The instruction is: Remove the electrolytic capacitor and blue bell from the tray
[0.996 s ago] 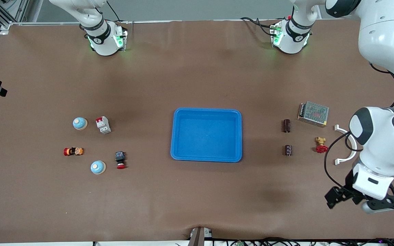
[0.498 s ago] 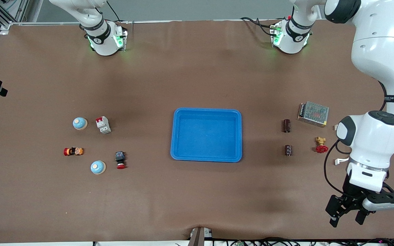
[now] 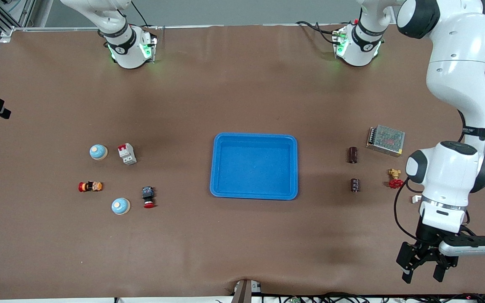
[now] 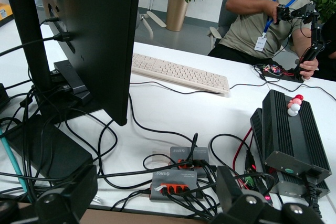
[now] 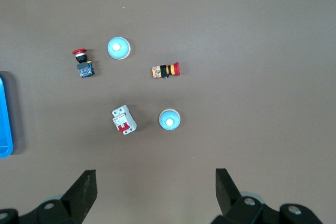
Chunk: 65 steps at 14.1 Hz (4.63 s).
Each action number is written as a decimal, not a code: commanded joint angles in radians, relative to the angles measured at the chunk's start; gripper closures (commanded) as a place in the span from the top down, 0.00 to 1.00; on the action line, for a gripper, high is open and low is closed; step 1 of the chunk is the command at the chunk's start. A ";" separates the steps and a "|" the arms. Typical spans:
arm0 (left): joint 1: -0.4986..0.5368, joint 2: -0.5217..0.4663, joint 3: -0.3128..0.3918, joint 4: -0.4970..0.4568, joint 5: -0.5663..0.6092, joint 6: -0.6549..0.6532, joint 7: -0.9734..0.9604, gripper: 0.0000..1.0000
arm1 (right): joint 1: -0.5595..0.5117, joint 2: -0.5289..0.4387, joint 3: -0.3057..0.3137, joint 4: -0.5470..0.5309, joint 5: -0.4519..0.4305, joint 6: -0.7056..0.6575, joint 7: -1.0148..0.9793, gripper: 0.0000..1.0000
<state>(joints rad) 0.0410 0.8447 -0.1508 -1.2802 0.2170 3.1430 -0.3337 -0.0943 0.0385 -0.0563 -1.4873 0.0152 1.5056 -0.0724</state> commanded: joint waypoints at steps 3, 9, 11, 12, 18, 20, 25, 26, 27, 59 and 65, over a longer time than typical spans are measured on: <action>0.000 0.024 0.007 0.028 0.021 0.029 0.015 1.00 | -0.010 -0.005 0.010 -0.004 -0.015 -0.005 -0.007 1.00; -0.001 0.019 0.007 -0.008 0.022 0.038 -0.004 1.00 | -0.012 -0.003 0.010 -0.004 -0.015 -0.005 -0.006 1.00; 0.000 0.011 0.007 -0.036 0.025 0.032 -0.001 1.00 | -0.012 -0.003 0.010 -0.004 -0.015 -0.005 -0.006 1.00; 0.000 -0.004 0.008 -0.042 0.025 0.011 0.001 1.00 | -0.012 -0.003 0.010 -0.005 -0.015 -0.005 -0.007 1.00; -0.007 -0.125 0.008 -0.013 0.033 -0.453 0.013 1.00 | -0.012 -0.003 0.010 -0.005 -0.015 -0.005 -0.006 1.00; -0.009 -0.182 0.002 -0.018 0.047 -0.605 0.034 1.00 | -0.012 -0.003 0.010 -0.013 -0.015 -0.004 -0.006 1.00; -0.013 -0.298 -0.004 -0.018 0.025 -0.978 0.160 1.00 | -0.012 -0.003 0.010 -0.013 -0.015 -0.005 -0.006 1.00; -0.015 -0.314 -0.006 -0.018 0.006 -1.044 0.163 1.00 | -0.013 -0.003 0.010 -0.014 -0.015 -0.005 -0.006 1.00; -0.024 -0.332 0.000 -0.018 -0.029 -1.089 0.165 1.00 | -0.013 -0.003 0.010 -0.014 -0.015 -0.005 -0.006 1.00; -0.092 -0.875 0.140 -0.267 -0.234 -1.692 0.354 1.00 | -0.012 -0.003 0.010 -0.019 -0.015 -0.005 -0.006 1.00; -0.125 -0.877 0.178 -0.269 -0.238 -1.692 0.398 1.00 | -0.012 -0.005 0.010 -0.019 -0.015 -0.005 -0.006 1.00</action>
<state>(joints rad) -0.0603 -0.0031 0.0038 -1.5142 -0.0008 1.4309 0.0430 -0.0943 0.0388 -0.0567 -1.5047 0.0152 1.5048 -0.0724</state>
